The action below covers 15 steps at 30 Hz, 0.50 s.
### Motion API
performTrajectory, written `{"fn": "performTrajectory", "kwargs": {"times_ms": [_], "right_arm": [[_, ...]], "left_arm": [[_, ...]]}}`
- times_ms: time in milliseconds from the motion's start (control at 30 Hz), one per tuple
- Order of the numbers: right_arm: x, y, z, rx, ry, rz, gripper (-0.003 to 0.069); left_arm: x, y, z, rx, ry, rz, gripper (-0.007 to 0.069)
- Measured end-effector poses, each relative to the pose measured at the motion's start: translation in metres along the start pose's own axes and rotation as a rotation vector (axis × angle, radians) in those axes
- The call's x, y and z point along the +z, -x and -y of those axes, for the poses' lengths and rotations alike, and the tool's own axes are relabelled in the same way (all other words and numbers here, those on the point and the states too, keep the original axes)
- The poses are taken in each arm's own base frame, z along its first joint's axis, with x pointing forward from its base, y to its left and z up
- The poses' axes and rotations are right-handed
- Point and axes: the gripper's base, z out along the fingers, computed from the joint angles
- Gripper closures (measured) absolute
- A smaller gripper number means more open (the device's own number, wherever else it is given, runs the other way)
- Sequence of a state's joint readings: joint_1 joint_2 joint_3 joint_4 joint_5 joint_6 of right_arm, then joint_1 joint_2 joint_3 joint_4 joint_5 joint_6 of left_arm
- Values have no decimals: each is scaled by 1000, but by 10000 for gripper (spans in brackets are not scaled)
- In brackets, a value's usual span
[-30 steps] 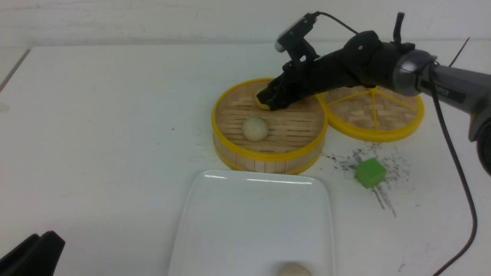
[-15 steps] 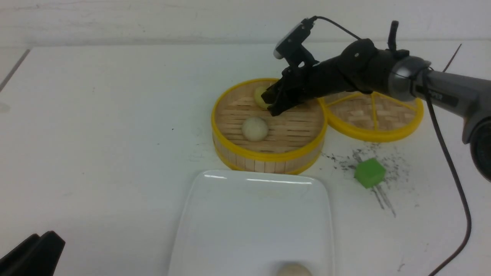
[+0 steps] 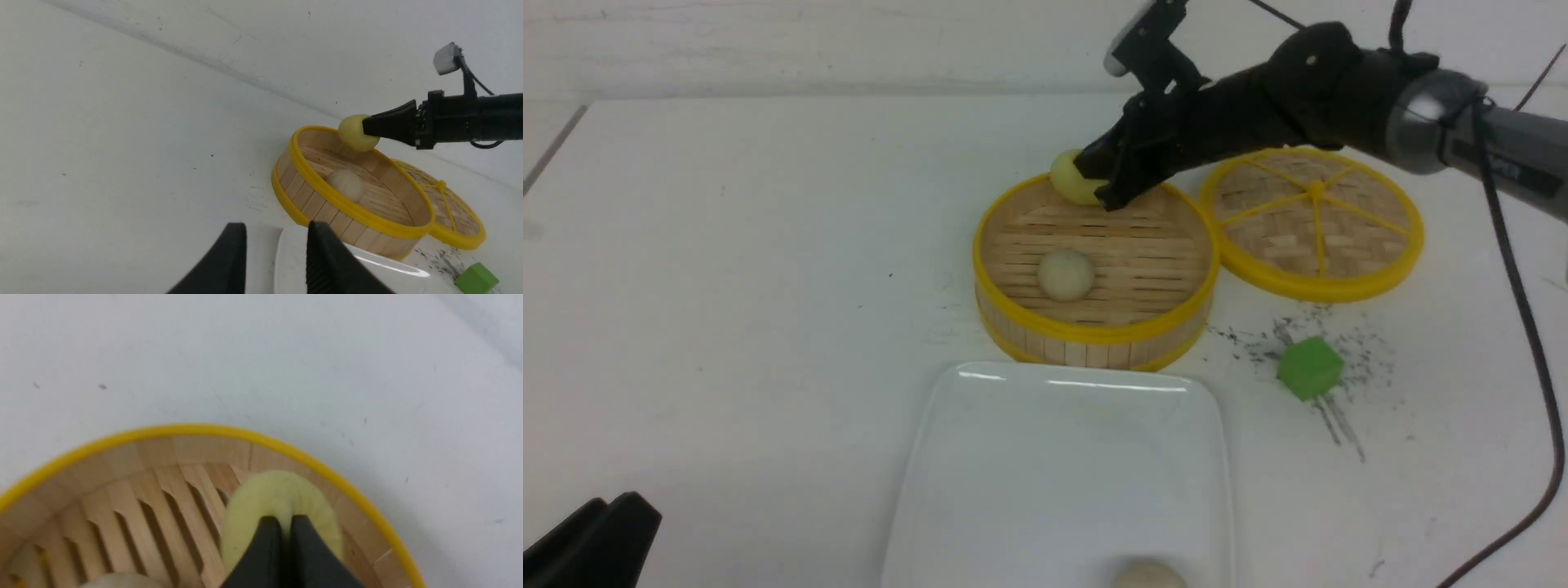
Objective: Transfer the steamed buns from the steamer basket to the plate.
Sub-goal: Use the right arm to put the steamed stuffed bun into the plate
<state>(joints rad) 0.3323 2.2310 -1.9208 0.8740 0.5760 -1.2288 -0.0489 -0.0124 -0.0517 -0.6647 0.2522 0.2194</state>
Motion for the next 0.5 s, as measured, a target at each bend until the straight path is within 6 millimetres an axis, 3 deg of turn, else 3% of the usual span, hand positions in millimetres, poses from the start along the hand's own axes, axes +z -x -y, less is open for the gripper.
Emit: {"fn": "performTrajectory", "kwargs": {"times_ms": [333,400,433,500], "right_arm": [[-56,38,-9,-83,6,-64,644],[-81,53,-13,-99,-12,-86,644],[-83,54,-13,-99,-13,-87,644],[-113,70,-19,-106,-27,-93,644]], "left_arm": [[0,0,0,1,0,1,384],[0,0,0,1,0,0,384],[0,0,0,1,0,0,384],[0,0,0,1,0,0,384]]}}
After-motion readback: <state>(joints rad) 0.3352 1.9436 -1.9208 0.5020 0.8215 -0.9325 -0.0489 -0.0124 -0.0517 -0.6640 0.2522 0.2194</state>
